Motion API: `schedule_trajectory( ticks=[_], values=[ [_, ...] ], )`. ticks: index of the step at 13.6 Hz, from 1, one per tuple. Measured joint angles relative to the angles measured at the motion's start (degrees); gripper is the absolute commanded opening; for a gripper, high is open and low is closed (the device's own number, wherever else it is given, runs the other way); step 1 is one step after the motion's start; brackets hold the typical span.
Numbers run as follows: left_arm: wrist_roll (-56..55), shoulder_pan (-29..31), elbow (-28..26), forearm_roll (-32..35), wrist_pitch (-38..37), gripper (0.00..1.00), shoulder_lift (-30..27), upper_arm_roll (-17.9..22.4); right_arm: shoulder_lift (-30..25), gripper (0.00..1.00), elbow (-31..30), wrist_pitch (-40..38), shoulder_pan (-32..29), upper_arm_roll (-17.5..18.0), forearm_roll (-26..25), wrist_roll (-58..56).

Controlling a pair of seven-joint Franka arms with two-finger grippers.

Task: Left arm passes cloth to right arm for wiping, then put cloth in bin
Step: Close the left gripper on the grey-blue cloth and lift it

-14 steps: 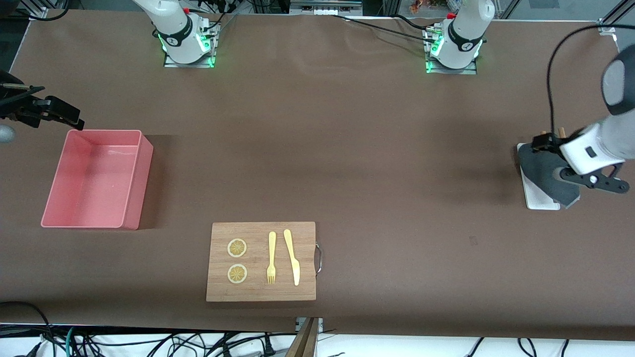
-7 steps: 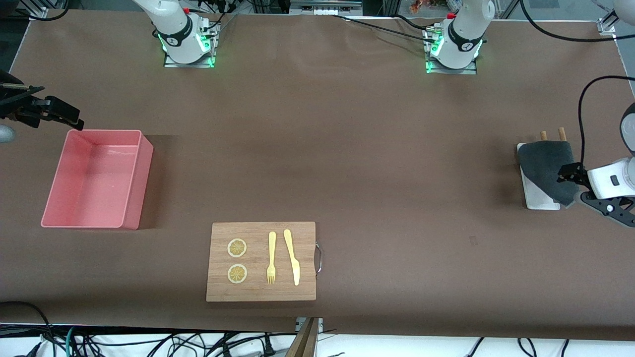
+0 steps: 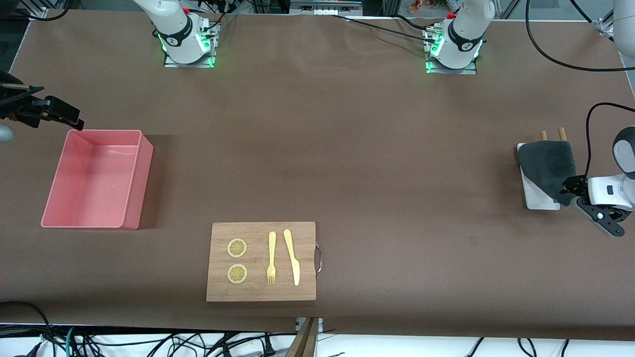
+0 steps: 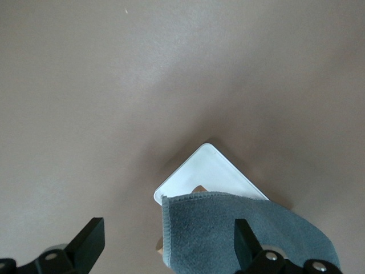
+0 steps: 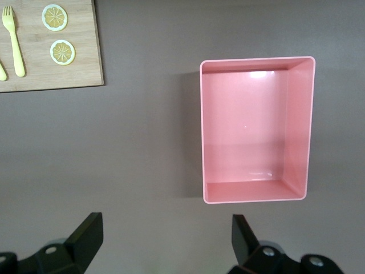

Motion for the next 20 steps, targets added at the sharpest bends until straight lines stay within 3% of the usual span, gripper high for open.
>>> schedule_trajectory(
  ticks=[4, 7, 11, 15, 17, 19, 20],
  values=[
    [2.2, 0.0, 0.0, -0.1, 0.0, 0.77, 1.6, -0.2, 0.0, 1.0, 0.0, 0.0, 0.0, 0.0, 0.0, 0.0],
    [4.3, 0.0, 0.0, -0.3, 0.0, 0.54, 1.9, -0.2, 0.0, 1.0, 0.0, 0.0, 0.0, 0.0, 0.0, 0.0],
    [5.7, 0.0, 0.0, -0.3, 0.0, 0.38, 1.9, -0.2, 0.0, 1.0, 0.0, 0.5, 0.0, 0.0, 0.0, 0.0],
    [6.2, 0.0, 0.1, -0.3, 0.0, 0.32, 1.9, -0.3, 0.1, 1.0, 0.0, 1.9, 0.0, 0.0, 0.0, 0.0],
    [6.3, 0.0, 0.2, -0.3, -0.2, 0.24, 1.9, -0.3, 0.4, 1.0, 0.0, 2.2, 0.0, 0.0, 0.0, 0.0],
    [6.3, 0.0, 0.3, -0.3, -1.0, 0.05, 1.9, -0.4, 0.7, 1.0, 0.0, 2.5, 0.0, 0.0, 0.0, 0.0],
    [6.3, 0.0, 0.5, -0.3, -1.8, 0.0, 1.9, -0.5, 1.0, 1.0, 0.0, 2.5, 0.0, 0.1, 0.0, 0.0]
  ],
)
